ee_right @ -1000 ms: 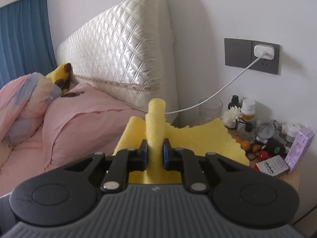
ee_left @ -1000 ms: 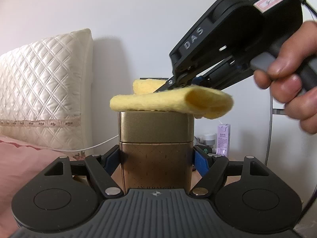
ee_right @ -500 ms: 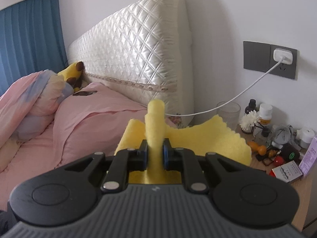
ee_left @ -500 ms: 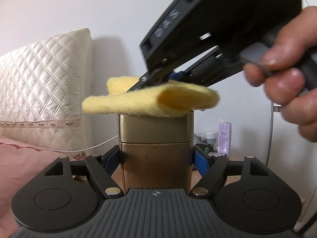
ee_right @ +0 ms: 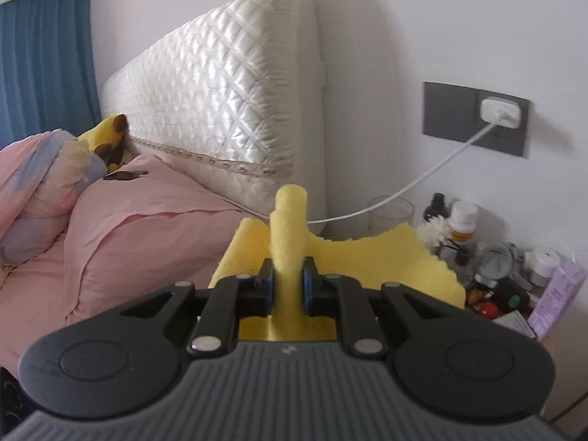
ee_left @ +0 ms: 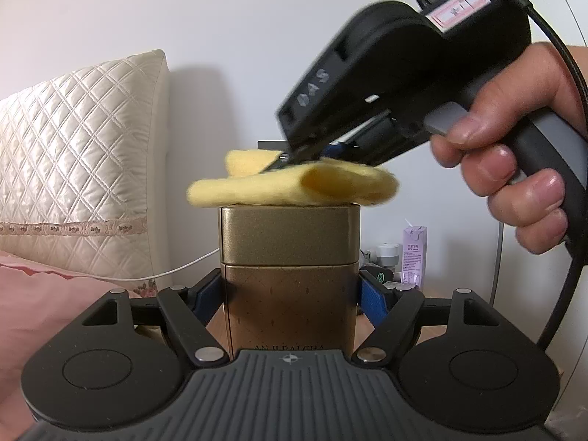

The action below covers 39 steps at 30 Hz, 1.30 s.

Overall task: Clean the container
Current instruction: 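Wipe the tin's lid with the cloth in the right gripper while the left gripper holds the tin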

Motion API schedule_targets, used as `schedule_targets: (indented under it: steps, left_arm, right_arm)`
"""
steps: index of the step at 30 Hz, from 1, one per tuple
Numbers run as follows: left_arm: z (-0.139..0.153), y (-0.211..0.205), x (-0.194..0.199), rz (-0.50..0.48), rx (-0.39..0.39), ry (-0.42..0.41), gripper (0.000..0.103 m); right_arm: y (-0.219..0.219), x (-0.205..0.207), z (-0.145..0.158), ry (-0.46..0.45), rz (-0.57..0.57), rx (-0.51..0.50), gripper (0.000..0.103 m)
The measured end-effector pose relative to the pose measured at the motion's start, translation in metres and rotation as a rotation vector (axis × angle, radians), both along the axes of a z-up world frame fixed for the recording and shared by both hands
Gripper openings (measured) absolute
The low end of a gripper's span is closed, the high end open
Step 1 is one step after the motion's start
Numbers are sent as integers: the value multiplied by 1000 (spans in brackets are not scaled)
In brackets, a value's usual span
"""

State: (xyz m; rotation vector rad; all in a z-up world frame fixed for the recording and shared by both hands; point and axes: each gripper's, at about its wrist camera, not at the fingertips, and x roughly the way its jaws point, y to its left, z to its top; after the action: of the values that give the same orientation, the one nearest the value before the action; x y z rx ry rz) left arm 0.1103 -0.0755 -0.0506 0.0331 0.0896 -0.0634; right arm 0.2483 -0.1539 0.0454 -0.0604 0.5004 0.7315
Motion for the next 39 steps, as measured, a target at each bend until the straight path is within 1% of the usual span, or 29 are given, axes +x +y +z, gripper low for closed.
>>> schedule_targets:
  steps: [5,10,13,19,23,28,32,35,39]
  left_arm:
    - [0,-3,1,2,-1,5,79]
    - [0,-4,1,-1,5,5,79]
    - [0,-2,1,-13,5,6,79]
    - [0,-3,2,-14,2,10,79]
    - [-2,-7,2,-5,7,0,79]
    - [-2,-9,3,2,6,1,79]
    - [-2,-8,2,-6,9,3,79]
    - [-1,-6,2,-13,7,7,79]
    - [-1,-5,2,-20,4,8,79]
  right_arm:
    - [7,-14,2,16,57,8,16]
    - [4,-26,7,20,84,-21,16]
    - [-2,-27,9,-2,66,-58,16]
    - [-11,-7,5,-7,0,-55,16]
    - [2,-3,6,-20,18,-70,16]
    - [11,-21,6,-20,74,-66,16]
    - [6,-33,9,-10,86,-77,16]
    - [0,-32,11,-7,71,-88,16]
    - [-3,-18,10,-19,24,-102,16]
